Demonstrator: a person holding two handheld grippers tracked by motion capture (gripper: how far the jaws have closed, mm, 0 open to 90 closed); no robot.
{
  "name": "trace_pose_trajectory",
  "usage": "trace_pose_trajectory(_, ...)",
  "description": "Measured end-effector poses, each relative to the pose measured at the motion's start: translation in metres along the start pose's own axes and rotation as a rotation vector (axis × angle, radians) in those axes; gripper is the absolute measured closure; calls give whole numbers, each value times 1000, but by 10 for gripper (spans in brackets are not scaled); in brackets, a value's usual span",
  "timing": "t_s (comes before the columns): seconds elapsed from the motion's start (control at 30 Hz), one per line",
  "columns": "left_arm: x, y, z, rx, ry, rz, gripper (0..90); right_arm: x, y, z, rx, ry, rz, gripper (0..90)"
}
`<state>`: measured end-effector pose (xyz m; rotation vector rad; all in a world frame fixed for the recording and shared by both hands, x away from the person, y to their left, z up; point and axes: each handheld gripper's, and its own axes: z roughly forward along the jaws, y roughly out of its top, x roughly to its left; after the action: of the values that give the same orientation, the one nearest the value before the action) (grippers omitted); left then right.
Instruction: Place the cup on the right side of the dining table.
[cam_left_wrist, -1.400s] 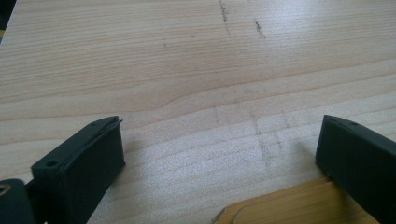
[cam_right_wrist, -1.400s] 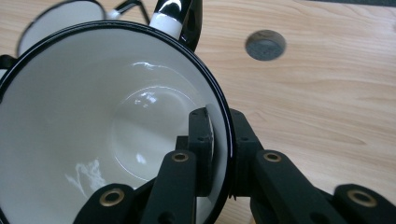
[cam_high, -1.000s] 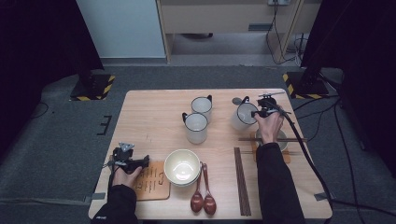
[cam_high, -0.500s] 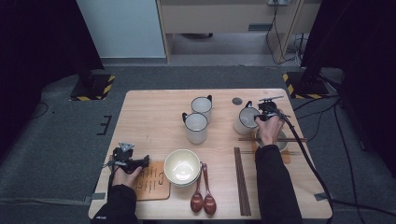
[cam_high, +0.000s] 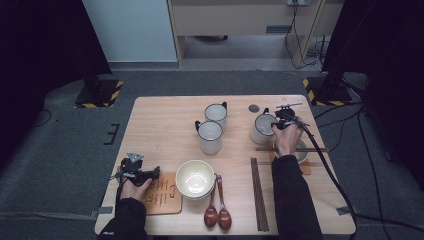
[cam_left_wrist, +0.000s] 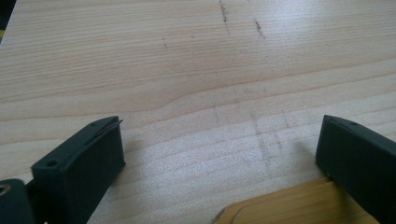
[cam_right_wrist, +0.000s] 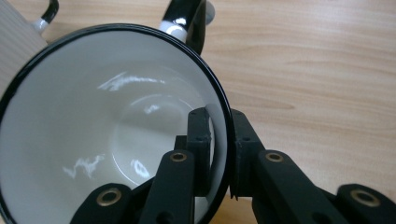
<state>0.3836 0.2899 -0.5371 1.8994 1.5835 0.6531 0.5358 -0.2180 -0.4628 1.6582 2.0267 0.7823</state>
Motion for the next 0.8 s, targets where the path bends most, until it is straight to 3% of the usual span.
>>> trace_pose_trajectory(0.13,0,0,0,0,0,0,0,1,2,1,-87,17,3,736)
trace_pose_trajectory(0.23,0,0,0,0,0,0,0,2,5,0,-80,6,-4,756)
trace_pose_trajectory(0.43,0,0,0,0,0,0,0,1,7,-11,-122,18,-32,652)
trace_pose_trajectory(0.67,0,0,0,0,0,0,0,4,7,-49,-166,55,-87,495)
trace_pose_trajectory(0.8,0,0,0,0,0,0,0,7,0,-81,-185,92,-129,408)
